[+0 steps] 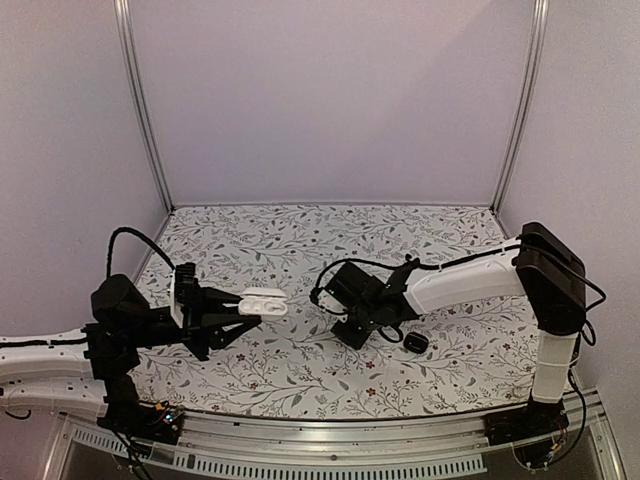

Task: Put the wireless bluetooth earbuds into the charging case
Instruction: Move the left earbud to the center of the board, then pick up the left earbud from the center of the board.

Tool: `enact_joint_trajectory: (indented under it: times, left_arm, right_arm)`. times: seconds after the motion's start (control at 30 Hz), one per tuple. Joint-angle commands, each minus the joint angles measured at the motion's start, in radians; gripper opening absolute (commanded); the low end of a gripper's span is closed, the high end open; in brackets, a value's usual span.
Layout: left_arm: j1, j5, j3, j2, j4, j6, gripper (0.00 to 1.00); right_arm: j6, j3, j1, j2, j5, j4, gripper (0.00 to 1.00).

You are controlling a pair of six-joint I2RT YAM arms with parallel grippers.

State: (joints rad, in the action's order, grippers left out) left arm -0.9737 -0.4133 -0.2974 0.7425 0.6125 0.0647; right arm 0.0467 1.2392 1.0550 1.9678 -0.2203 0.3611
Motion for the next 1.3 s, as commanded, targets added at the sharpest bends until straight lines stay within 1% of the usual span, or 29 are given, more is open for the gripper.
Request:
enact_joint_trajectory:
  times: [0.0, 0.07, 0.2, 0.3, 0.43, 0.5, 0.63, 0.77, 1.07, 1.27]
  left_arm:
    - [0.013, 0.003, 0.004, -0.012, 0.01, 0.006, 0.0]
    - [0.013, 0.005, 0.003, -0.012, 0.01, 0.005, 0.0]
    - [0.012, 0.005, 0.002, -0.016, 0.007, 0.004, 0.0]
    - [0.012, 0.005, 0.004, -0.017, 0.007, 0.005, 0.0]
    - [0.012, 0.008, 0.007, -0.026, 0.004, 0.006, 0.0]
    - [0.012, 0.009, 0.006, -0.028, 0.003, 0.004, 0.0]
    - [0.012, 0.011, 0.007, -0.029, 0.003, 0.004, 0.0]
    - [0.013, 0.017, 0.007, -0.037, -0.003, 0.004, 0.0]
    - [0.012, 0.015, 0.01, -0.034, -0.001, 0.004, 0.0]
    - [0.013, 0.015, 0.007, -0.035, -0.002, 0.001, 0.0]
  right_arm:
    - [0.045, -0.035, -0.007, -0.08, 0.073, -0.037, 0.45]
    - [0.07, -0.066, -0.007, -0.12, 0.129, -0.075, 0.44]
    - [0.111, -0.12, -0.01, -0.172, 0.19, -0.127, 0.39]
    - [0.133, -0.124, -0.025, -0.179, 0.261, -0.136, 0.34]
    - [0.148, -0.116, -0.035, -0.154, 0.275, -0.14, 0.27]
    - [0.138, -0.101, -0.039, -0.133, 0.258, -0.139, 0.26]
    - [0.079, -0.048, -0.043, -0.084, 0.24, -0.118, 0.24]
    - [0.03, -0.043, -0.057, -0.069, 0.23, -0.116, 0.23]
    - [-0.132, -0.147, -0.151, -0.161, 0.369, -0.184, 0.23]
    - [-0.171, -0.135, -0.156, -0.131, 0.377, -0.174, 0.22]
